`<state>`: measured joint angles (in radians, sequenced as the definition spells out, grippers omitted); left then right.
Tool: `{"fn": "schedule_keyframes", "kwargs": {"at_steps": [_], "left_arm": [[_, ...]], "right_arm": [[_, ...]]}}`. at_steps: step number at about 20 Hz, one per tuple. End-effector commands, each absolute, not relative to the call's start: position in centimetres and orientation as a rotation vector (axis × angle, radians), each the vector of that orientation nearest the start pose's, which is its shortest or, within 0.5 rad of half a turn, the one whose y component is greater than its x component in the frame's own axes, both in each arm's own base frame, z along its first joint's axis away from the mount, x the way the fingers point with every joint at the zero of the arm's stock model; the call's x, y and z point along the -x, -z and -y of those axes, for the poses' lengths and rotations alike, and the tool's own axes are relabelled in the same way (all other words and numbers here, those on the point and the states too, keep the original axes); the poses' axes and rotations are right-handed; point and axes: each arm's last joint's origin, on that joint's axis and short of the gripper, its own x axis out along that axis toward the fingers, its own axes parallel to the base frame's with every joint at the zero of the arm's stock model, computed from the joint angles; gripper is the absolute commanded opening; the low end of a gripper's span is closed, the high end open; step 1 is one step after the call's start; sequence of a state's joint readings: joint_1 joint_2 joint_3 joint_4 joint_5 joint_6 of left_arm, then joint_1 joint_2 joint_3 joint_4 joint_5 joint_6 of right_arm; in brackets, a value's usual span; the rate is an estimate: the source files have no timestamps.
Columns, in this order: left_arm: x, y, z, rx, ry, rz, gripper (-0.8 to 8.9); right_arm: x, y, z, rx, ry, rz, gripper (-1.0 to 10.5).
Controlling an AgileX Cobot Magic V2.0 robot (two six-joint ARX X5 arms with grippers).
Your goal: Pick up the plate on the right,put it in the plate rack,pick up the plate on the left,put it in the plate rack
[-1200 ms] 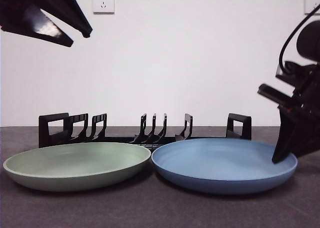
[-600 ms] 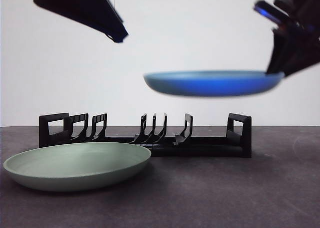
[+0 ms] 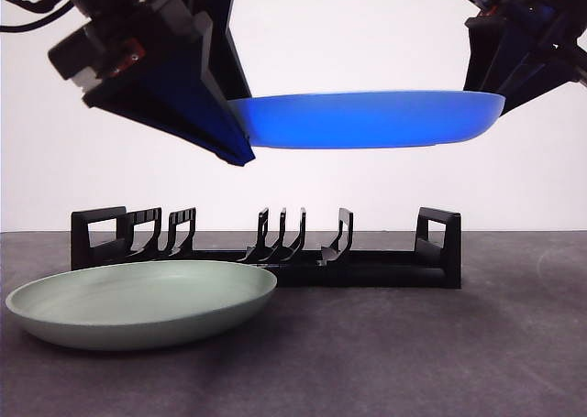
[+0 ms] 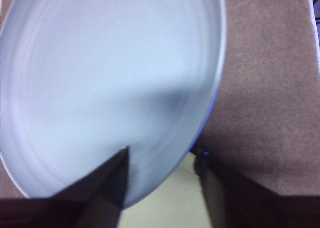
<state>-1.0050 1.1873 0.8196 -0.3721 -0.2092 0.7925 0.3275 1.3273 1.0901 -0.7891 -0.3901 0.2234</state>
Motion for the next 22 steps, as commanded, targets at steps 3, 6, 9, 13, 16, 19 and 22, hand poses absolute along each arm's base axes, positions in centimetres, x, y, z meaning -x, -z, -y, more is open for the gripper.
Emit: {"fn": "schedule_keyframes", "kwargs": {"at_steps": [3, 6, 9, 13, 16, 19, 22], "left_arm": [[-13.2, -25.2, 20.4, -1.164, 1.011, -0.286, -0.09], [-13.1, -25.1, 20.4, -1.166, 1.015, -0.29, -0.09], [-13.2, -25.2, 20.4, -1.155, 1.01, -0.294, -0.09], [-13.2, -25.3, 20.5, -1.099, 0.991, -0.303, -0.09], [-13.8, -25.9, 20.6, -0.932, 0.924, -0.316, -0.09], [-15.6, -27.5, 19.9, -0.723, 0.81, -0.333, -0.09], [-18.2, -30.2, 18.3, -0.538, 0.748, -0.334, -0.09]], "right_arm": [[-24.1, -28.0, -9.4, -0.215, -0.547, -1.109, -0.1], [-24.2, -28.2, -9.4, -0.191, -0.562, -1.093, 0.1], [-24.4, -28.7, -9.4, -0.171, -0.57, -1.044, 1.5], [-24.5, -30.6, -9.0, -0.192, -0.576, -0.9, 3.1], [-24.1, -32.9, -8.4, -0.207, -0.581, -0.717, 3.1], [-23.1, -35.3, -7.8, -0.181, -0.507, -0.535, 3.1], [-22.1, -36.7, -7.3, -0.168, -0.443, -0.43, 3.1]]}}
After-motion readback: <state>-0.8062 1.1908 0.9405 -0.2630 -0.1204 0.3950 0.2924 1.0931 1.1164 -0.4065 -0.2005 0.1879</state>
